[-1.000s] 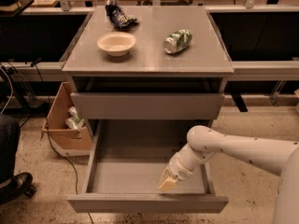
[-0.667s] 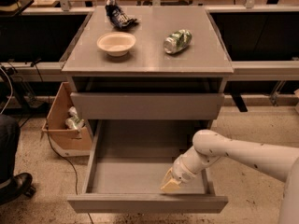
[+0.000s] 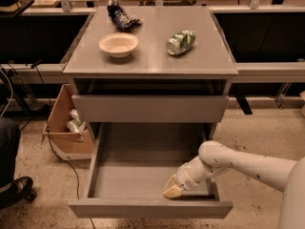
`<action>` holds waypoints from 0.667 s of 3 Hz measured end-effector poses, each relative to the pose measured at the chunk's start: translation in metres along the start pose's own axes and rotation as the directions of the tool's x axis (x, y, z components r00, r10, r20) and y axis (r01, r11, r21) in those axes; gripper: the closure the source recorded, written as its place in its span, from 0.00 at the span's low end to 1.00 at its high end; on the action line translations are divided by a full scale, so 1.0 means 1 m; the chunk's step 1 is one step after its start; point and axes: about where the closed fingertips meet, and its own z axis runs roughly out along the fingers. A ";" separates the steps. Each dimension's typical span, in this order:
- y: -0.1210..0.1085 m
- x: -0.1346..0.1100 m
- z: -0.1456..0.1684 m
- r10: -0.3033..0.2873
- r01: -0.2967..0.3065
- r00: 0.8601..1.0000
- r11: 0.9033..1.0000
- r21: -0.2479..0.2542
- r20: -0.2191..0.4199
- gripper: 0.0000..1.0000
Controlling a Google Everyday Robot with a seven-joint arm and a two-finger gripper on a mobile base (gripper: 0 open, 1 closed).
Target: Open middle drawer
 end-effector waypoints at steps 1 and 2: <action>-0.006 0.002 0.008 0.039 -0.039 0.999 0.999 -0.030 0.007 1.00; -0.005 0.009 0.012 0.085 -0.086 0.996 0.992 -0.087 -0.016 1.00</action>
Offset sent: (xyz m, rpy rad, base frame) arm -0.0058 -0.0069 -0.0180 0.0045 0.2212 0.0002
